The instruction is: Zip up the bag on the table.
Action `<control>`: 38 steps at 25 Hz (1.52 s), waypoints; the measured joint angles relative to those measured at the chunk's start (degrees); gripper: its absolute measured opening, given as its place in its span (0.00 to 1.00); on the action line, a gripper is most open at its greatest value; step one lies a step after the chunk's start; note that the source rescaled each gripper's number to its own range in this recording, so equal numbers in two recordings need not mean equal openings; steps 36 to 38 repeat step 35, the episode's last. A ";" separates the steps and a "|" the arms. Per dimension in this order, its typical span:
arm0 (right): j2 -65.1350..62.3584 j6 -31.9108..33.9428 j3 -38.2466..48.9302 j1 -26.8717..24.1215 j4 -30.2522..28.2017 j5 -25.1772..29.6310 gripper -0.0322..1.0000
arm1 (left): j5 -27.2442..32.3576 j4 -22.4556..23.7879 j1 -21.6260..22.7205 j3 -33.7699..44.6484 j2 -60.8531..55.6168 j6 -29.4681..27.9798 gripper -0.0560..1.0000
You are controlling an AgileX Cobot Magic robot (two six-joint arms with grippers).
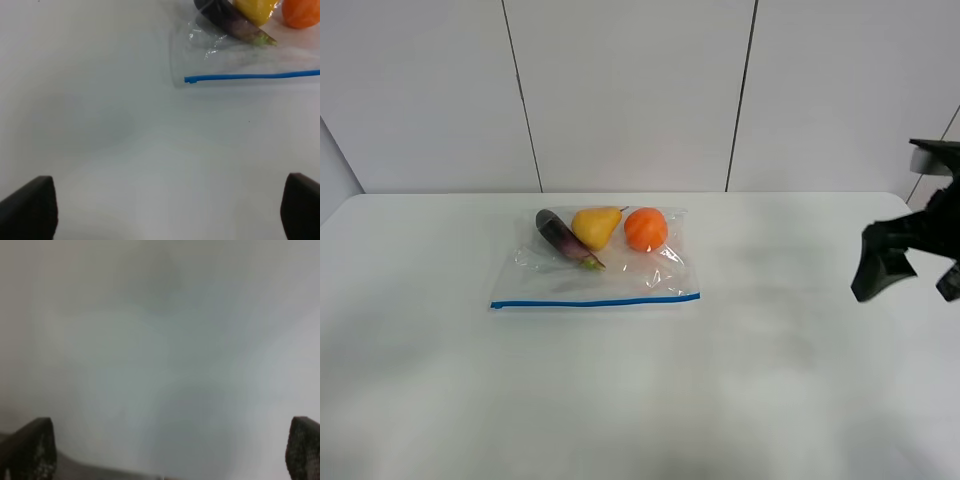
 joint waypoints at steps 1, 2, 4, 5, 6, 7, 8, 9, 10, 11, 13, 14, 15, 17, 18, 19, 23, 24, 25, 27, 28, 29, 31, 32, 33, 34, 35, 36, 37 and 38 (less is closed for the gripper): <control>-3.02 0.00 3.15 0.00 0.00 -0.56 0.99 | 0.00 0.00 0.00 0.00 0.00 0.00 1.00; -6.09 0.00 6.24 0.00 0.00 -1.59 0.99 | 0.00 0.00 0.00 0.00 0.00 0.00 1.00; -11.75 0.00 11.66 0.00 0.00 -3.91 0.99 | 0.00 0.00 0.00 0.00 0.00 0.00 1.00; -15.06 0.00 14.44 0.00 0.00 -5.16 0.99 | 0.00 0.00 0.00 0.00 0.00 0.00 1.00; -18.53 0.00 17.15 0.00 0.00 -6.50 0.99 | 0.00 0.00 0.00 0.00 0.00 0.00 1.00; -21.56 0.00 19.30 0.00 -0.05 -7.51 0.99 | 0.00 0.00 0.00 0.00 0.00 0.00 1.00; -25.29 0.00 21.76 0.00 -0.12 -8.59 0.99 | 0.00 0.00 0.00 0.00 0.00 0.00 1.00; -29.09 0.00 24.06 0.00 -0.29 -9.24 0.99 | 0.00 0.00 0.00 0.02 0.00 0.00 1.00; -32.95 0.00 25.83 0.00 -0.41 -9.81 0.99 | 0.00 0.00 0.00 0.02 0.00 0.00 1.00; -36.19 0.00 27.70 0.00 -0.54 -9.93 0.99 | 0.00 0.00 0.00 0.02 0.00 0.00 1.00; -43.92 0.00 29.13 0.00 -0.68 -10.10 0.99 | 0.00 0.00 0.00 0.02 0.00 0.00 1.00; -47.04 0.00 29.20 0.00 -0.68 -10.34 0.99 | 0.00 0.00 0.00 0.02 0.00 0.00 1.00; -50.56 0.00 29.24 0.00 -0.68 -10.40 0.99 | 0.00 0.00 0.00 0.02 0.00 0.00 1.00; -57.03 0.00 29.39 0.00 -0.81 -10.64 0.99 | 0.00 0.00 0.00 0.02 0.00 0.00 1.00; -59.57 0.00 29.38 0.00 -0.81 -10.69 0.99 | 0.00 0.00 0.00 0.02 0.00 0.00 1.00; -62.47 0.00 29.38 0.00 -0.85 -10.71 0.99 | 0.00 0.00 0.00 0.02 0.00 0.00 1.00; -72.26 0.00 29.38 0.00 -1.13 -10.71 0.99 | 0.00 0.00 0.00 0.02 0.00 0.00 1.00; -74.25 0.00 29.38 0.00 -1.13 -10.71 0.99 | 0.00 0.00 0.00 0.02 0.00 0.00 1.00; -75.30 0.00 29.38 0.00 -1.26 -10.71 0.99 | 0.00 0.00 0.00 0.02 0.00 0.00 1.00; -75.93 0.00 29.40 0.00 -1.51 -10.71 0.99 | 0.00 0.00 0.00 0.02 0.00 0.05 1.00; -75.93 0.00 29.52 0.00 -1.51 -10.71 0.99 | 0.00 0.00 0.00 0.02 0.00 0.05 1.00; -75.93 0.00 29.58 0.00 -1.52 -10.71 0.99 | 0.00 0.00 0.00 0.02 0.00 0.05 1.00; -75.93 0.00 29.64 0.00 -1.52 -10.71 0.99 | 0.00 0.00 0.00 0.02 0.00 0.05 1.00; -76.00 0.00 29.64 0.00 -1.52 -10.71 0.99 | 0.00 0.00 0.00 0.02 0.00 0.05 1.00; -76.00 0.00 29.64 0.00 -1.58 -10.71 0.99 | 0.00 0.00 0.00 0.02 0.00 0.05 1.00; -76.07 0.00 29.64 0.00 -1.57 -10.71 0.99 | 0.00 0.00 0.00 0.02 0.00 0.05 1.00; -76.09 0.00 29.64 0.00 -1.57 -10.71 0.99 | 0.00 0.00 0.00 0.02 0.00 0.05 1.00; -76.09 0.00 29.64 0.00 -1.57 -10.71 0.99 | 0.00 0.00 0.00 0.02 0.00 0.05 1.00; -76.09 0.00 29.64 0.00 -1.57 -10.71 0.99 | 0.00 0.00 0.00 0.02 0.00 0.05 1.00; -76.09 0.00 29.64 0.00 -1.57 -10.71 0.99 | 0.00 0.00 0.00 0.02 0.00 0.05 1.00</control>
